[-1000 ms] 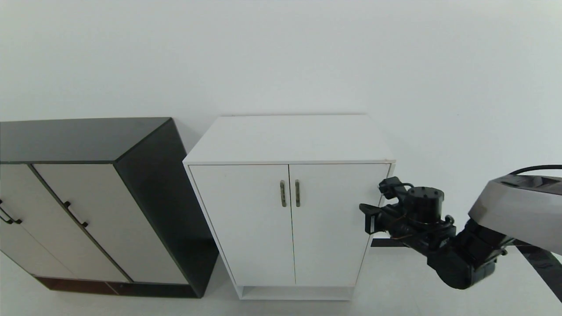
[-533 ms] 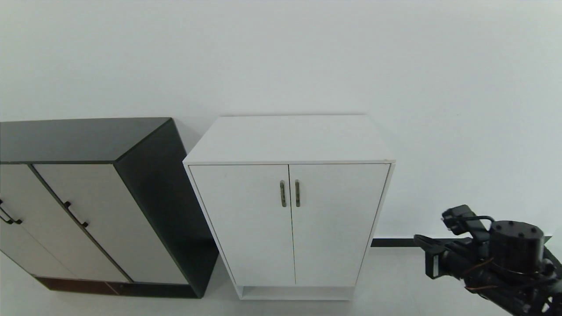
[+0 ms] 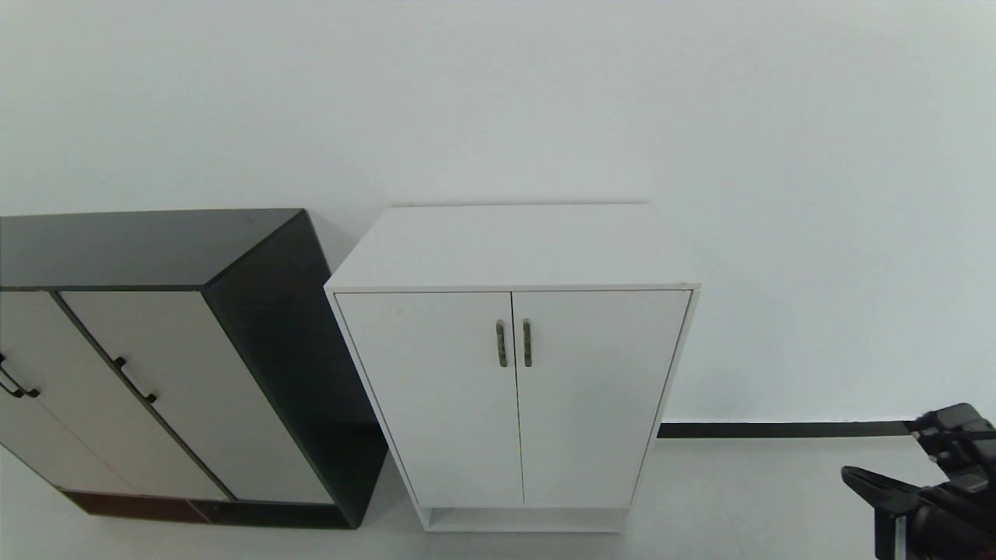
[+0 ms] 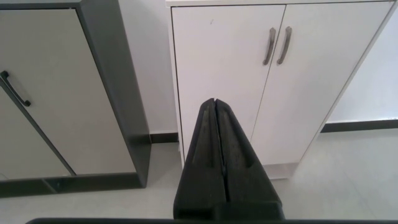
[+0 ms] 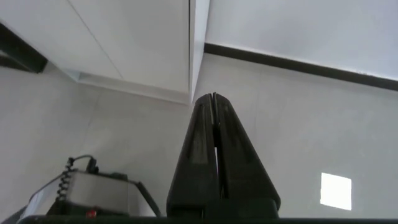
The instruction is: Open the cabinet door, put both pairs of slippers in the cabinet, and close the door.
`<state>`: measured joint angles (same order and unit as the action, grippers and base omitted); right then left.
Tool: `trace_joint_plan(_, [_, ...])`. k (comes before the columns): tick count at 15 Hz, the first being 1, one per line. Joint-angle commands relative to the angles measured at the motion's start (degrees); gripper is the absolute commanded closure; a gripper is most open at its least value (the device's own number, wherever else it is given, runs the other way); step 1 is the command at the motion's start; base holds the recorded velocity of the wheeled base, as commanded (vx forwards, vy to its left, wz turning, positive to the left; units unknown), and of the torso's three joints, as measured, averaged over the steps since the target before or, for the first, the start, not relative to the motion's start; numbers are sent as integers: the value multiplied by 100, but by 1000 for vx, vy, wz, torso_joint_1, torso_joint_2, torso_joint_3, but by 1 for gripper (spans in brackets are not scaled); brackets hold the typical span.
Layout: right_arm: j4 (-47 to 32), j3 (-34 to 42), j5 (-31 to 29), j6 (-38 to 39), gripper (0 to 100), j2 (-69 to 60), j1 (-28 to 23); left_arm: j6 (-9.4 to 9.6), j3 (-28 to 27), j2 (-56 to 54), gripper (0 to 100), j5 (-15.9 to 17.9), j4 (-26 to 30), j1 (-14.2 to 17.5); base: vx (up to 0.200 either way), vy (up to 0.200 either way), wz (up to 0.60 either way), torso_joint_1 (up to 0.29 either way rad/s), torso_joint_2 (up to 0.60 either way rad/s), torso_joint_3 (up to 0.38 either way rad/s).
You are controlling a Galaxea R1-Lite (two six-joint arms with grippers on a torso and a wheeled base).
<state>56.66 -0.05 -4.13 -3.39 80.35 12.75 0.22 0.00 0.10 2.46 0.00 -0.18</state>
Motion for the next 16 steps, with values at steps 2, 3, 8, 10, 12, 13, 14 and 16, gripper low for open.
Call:
trace_joint_plan(2, [-2924,5,-35,-21,100,-3289,-10,-4,0,-1,100,0,0,1,0,0,0,0,0,0])
trace_joint_plan(3, [-3601,5,-53,-21,100,-4036,-27,-4,0,-1,100,0,0,1,0,0,0,0,0,0])
trace_joint_plan(8, [-5631,-92,-44,418,100,-6892,-1,-4,0,-1,100,0,0,1,0,0,0,0,0,0])
trace_joint_plan(10, [-5640,-92,-53,506,100,-7156,-1,-4,0,-1,100,0,0,1,0,0,0,0,0,0])
trace_joint_plan(12, [-5657,-101,70,383,100,-7446,166,-4,0,-1,100,0,0,1,0,0,0,0,0,0])
trace_joint_plan(13, [-5657,-101,158,374,100,-7437,439,-4,0,-1,100,0,0,1,0,0,0,0,0,0])
trace_joint_plan(14, [-5657,-101,132,383,100,-7420,755,-4,0,-1,100,0,0,1,0,0,0,0,0,0])
trace_joint_plan(16, [-5649,-101,114,374,100,-7217,869,-4,0,-1,100,0,0,1,0,0,0,0,0,0])
